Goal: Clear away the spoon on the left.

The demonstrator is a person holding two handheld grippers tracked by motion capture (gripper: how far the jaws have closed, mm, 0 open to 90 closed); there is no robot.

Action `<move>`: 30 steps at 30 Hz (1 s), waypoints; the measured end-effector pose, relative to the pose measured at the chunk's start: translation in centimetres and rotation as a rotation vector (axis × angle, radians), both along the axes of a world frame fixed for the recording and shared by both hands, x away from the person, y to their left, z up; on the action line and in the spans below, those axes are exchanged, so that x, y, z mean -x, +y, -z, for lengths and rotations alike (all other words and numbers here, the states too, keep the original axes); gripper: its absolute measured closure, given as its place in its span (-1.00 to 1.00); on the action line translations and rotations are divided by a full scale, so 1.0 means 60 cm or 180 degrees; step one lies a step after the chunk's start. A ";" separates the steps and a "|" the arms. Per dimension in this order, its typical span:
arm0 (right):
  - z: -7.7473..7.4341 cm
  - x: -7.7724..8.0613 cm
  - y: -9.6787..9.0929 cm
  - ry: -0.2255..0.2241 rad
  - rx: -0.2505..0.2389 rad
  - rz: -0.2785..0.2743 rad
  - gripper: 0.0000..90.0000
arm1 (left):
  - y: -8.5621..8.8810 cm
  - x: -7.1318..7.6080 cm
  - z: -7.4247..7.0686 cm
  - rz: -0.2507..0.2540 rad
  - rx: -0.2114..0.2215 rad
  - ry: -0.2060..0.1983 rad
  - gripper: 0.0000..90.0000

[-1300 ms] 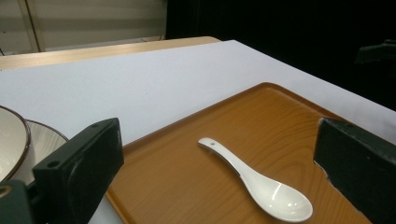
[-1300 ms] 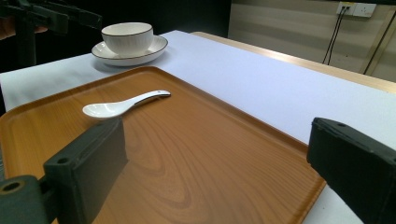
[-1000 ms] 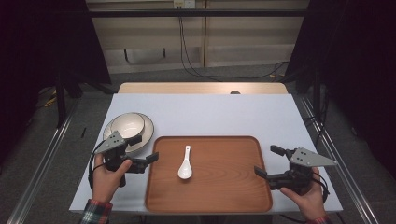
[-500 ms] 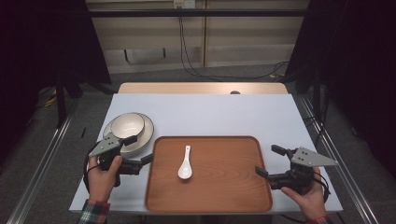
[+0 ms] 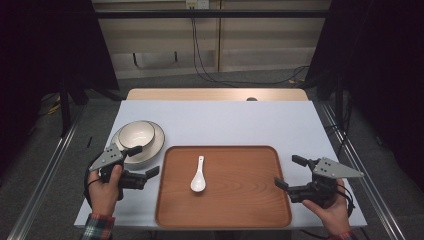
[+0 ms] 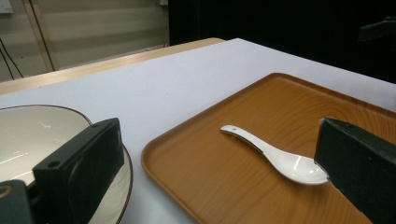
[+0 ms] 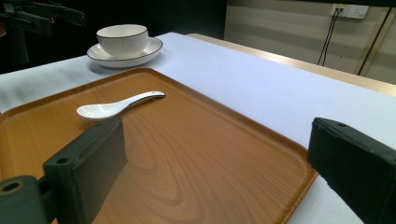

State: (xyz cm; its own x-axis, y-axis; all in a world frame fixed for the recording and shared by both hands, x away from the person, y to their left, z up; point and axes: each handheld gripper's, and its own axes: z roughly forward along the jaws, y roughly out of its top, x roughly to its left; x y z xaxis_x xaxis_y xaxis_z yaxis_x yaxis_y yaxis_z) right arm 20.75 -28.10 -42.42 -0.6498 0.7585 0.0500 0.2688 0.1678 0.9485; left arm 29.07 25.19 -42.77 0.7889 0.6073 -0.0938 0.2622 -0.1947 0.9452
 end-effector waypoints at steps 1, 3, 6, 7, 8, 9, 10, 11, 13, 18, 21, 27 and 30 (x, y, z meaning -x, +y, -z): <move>0.000 0.000 0.000 -0.0008 -0.0005 0.0020 -0.91 | 0.001 0.000 0.000 0.0002 -0.0005 -0.0003 -0.97; 0.000 0.000 -0.002 0.0017 -0.0020 -0.0014 -0.91 | 0.002 0.000 0.001 0.0003 -0.0012 -0.0001 -0.97; 0.001 0.000 -0.003 -0.0006 0.0000 0.0007 -0.91 | 0.005 0.001 0.002 0.0026 0.0003 0.0008 -0.97; 0.001 0.000 -0.004 0.0004 0.0000 0.0019 -0.91 | 0.005 0.002 0.002 0.0011 0.0011 0.0013 -0.97; 0.001 -0.001 -0.004 -0.0001 -0.0013 0.0006 -0.91 | 0.006 0.002 0.002 -0.0003 0.0000 0.0004 -0.97; 0.001 0.000 -0.004 0.0007 -0.0020 0.0005 -0.91 | 0.008 0.001 0.002 0.0011 -0.0019 0.0000 -0.96; 0.001 0.000 -0.005 0.0004 -0.0020 0.0020 -0.91 | 0.009 0.002 0.003 0.0008 -0.0013 0.0005 -0.96; 0.001 -0.001 -0.005 -0.0010 -0.0019 0.0012 -0.91 | 0.009 0.002 0.003 -0.0008 -0.0001 0.0025 -0.96; 0.001 -0.001 -0.006 -0.0003 -0.0018 0.0011 -0.91 | 0.011 0.003 0.003 -0.0028 -0.0007 0.0007 -0.96; 0.002 -0.001 -0.006 -0.0002 -0.0028 0.0006 -0.91 | 0.015 0.004 0.004 -0.0011 0.0005 0.0025 -0.95; 0.002 -0.001 -0.008 0.0011 -0.0024 0.0003 -0.91 | 0.017 0.005 0.005 -0.0032 0.0006 0.0021 -0.94; 0.004 -0.001 -0.010 0.0020 -0.0029 0.0026 -0.91 | 0.022 0.007 0.006 -0.0032 0.0031 0.0011 -0.94; 0.005 -0.002 -0.011 0.0023 -0.0021 0.0036 -0.91 | 0.023 0.007 0.006 -0.0027 0.0006 0.0008 -0.94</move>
State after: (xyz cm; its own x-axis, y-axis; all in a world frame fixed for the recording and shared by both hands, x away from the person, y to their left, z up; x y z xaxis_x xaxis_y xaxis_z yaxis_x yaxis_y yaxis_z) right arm 20.85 -28.75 -42.69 -0.6409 0.7653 0.0597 0.2776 0.1586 0.9475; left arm 28.63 26.56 -43.15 0.7834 0.6139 -0.0969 0.2663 -0.1907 0.9448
